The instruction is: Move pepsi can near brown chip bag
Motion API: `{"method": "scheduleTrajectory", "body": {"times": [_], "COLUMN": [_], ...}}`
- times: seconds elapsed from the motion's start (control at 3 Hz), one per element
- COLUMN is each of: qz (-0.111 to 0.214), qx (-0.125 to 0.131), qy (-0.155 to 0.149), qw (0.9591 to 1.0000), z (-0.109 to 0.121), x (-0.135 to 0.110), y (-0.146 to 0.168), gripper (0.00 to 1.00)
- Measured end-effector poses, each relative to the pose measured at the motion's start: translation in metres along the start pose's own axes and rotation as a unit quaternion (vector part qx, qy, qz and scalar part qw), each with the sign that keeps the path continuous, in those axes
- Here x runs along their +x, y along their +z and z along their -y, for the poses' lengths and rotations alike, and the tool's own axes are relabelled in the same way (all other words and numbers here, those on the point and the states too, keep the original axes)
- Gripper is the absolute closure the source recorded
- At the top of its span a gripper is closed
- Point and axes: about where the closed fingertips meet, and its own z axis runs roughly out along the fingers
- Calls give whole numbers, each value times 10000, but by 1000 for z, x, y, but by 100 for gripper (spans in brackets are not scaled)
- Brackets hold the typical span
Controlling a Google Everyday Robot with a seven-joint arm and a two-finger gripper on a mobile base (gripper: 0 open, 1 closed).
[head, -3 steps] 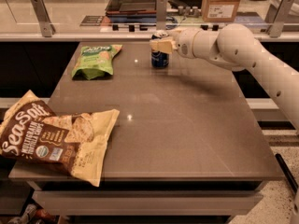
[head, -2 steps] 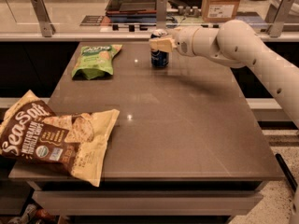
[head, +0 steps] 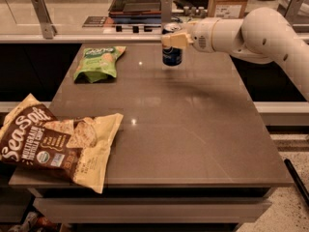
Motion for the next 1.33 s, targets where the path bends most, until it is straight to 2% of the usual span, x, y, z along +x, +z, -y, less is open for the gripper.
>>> {"method": "scheduleTrajectory", "body": {"times": [0.67, 1.33], "qz": [66, -245], "qx": [-716, -955], "qy": [-95, -58], "qw": [9974, 9951], "z": [-43, -99], "x": [-16, -23], "y": [-30, -54], "gripper": [100, 100]}}
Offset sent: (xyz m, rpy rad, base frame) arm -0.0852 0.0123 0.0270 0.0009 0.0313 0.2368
